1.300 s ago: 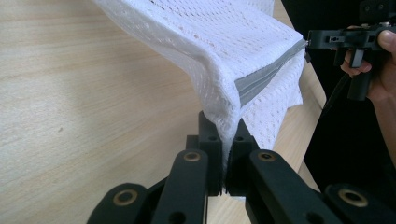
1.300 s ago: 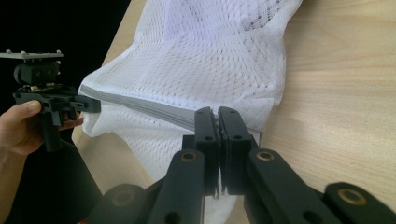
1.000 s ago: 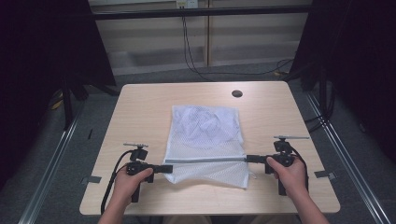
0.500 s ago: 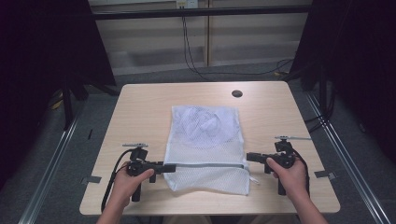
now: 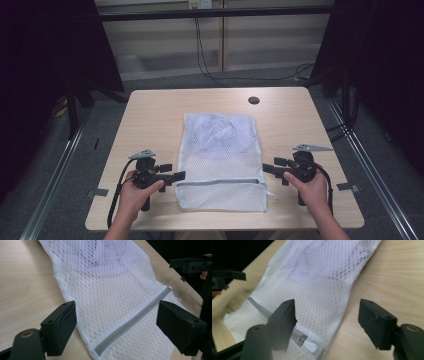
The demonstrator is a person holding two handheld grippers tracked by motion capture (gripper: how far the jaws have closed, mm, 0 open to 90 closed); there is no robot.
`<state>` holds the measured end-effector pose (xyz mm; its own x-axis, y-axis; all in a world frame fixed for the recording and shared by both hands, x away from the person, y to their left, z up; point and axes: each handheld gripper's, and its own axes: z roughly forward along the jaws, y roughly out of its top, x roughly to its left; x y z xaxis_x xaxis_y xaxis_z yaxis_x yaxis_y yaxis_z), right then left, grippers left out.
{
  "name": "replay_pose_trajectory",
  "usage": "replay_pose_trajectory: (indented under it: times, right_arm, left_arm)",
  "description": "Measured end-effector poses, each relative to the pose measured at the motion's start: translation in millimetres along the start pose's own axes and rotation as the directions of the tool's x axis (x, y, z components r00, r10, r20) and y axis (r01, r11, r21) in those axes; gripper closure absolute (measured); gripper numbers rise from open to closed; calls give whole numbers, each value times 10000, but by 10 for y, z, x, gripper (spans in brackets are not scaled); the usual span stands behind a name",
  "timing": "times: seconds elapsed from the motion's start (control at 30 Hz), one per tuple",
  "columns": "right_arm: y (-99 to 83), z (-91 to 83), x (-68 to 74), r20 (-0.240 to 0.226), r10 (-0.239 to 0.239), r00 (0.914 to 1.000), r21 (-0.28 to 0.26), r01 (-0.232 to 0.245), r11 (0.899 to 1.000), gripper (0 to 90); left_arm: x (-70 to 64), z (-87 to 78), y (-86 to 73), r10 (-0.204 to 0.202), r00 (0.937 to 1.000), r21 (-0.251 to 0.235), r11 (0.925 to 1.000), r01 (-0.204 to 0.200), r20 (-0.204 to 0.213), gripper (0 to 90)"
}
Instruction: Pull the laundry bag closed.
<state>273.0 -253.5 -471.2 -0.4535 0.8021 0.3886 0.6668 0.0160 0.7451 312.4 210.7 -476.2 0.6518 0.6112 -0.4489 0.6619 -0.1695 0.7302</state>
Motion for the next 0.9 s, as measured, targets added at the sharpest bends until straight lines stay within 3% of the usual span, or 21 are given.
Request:
replay_pose_trajectory:
  times: [0.13,0.33,0.43,0.5,0.57,0.7,0.77,0.9]
  right_arm:
    - [-8,8,-6,117,-314,9994,109,313,9995,265]
    - [-10,4,-6,323,-683,9971,12,683,9977,230]
    - [-12,-2,-4,438,-959,9944,-73,964,9953,214]
    - [-15,-5,-12,548,-1198,9913,-20,1200,9928,210]
    - [-16,-10,-16,664,-1306,9892,17,1307,9914,203]
    - [-13,-10,-26,733,-1282,9890,-33,1287,9917,201]
    - [-14,-4,-31,802,-1317,9880,9,1320,9912,197]
    - [-20,0,-40,841,-1353,9872,65,1353,9908,192]
  left_arm:
    - [21,-12,3,437,9981,-410,9981,-454,-425,129]
    - [47,-27,8,1147,9872,-448,9917,-1202,-1108,99]
    - [54,-34,8,1790,9702,-351,9817,-1870,-1632,87]
    - [61,-37,8,1854,9664,-249,9809,-1928,-1783,80]
    - [69,-35,3,2055,9573,-92,9773,-2117,-2032,76]
    - [89,-38,1,2097,9521,-27,9764,-2157,-2223,75]
    - [100,-42,2,1968,9555,-67,9791,-2032,-2196,72]
    - [115,-50,-1,1973,9526,46,9794,-2017,-2314,69]
